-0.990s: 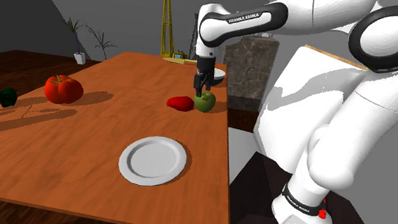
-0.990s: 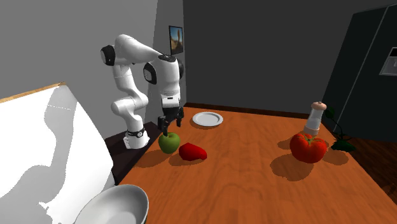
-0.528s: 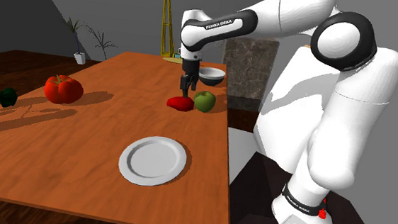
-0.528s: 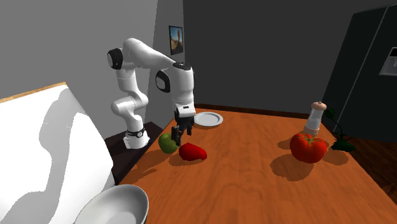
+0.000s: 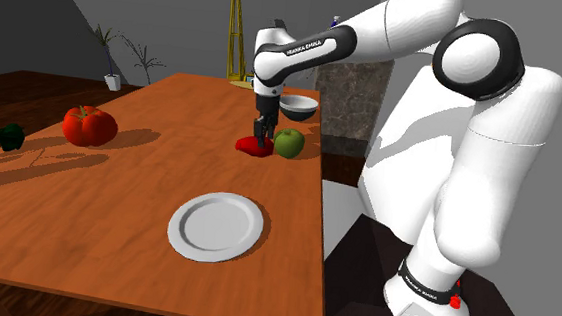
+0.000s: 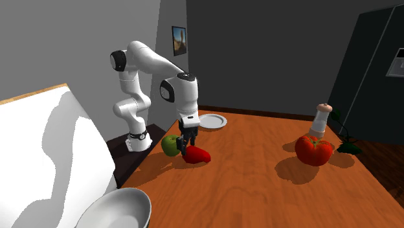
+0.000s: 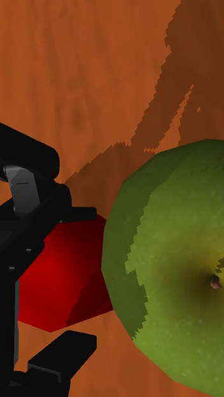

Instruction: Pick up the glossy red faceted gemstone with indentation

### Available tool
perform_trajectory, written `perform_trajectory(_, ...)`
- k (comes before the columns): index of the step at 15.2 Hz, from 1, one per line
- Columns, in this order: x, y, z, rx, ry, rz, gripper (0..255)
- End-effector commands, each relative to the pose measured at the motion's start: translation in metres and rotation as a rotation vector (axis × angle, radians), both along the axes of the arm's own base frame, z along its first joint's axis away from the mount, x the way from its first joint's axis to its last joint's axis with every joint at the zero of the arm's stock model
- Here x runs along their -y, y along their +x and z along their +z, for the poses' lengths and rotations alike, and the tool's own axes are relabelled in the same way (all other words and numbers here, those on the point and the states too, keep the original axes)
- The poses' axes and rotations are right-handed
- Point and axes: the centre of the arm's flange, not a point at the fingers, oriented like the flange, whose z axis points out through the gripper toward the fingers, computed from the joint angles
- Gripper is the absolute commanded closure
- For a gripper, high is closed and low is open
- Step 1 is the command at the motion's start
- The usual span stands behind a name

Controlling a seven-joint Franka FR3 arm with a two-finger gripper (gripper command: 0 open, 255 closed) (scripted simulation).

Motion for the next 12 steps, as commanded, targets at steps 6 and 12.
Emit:
perform_trajectory(6,0.000,0.000,-0.002,-0.001,0.000,0.000,255)
perform_trajectory(12,0.000,0.000,0.014,-0.001,0.000,0.000,255)
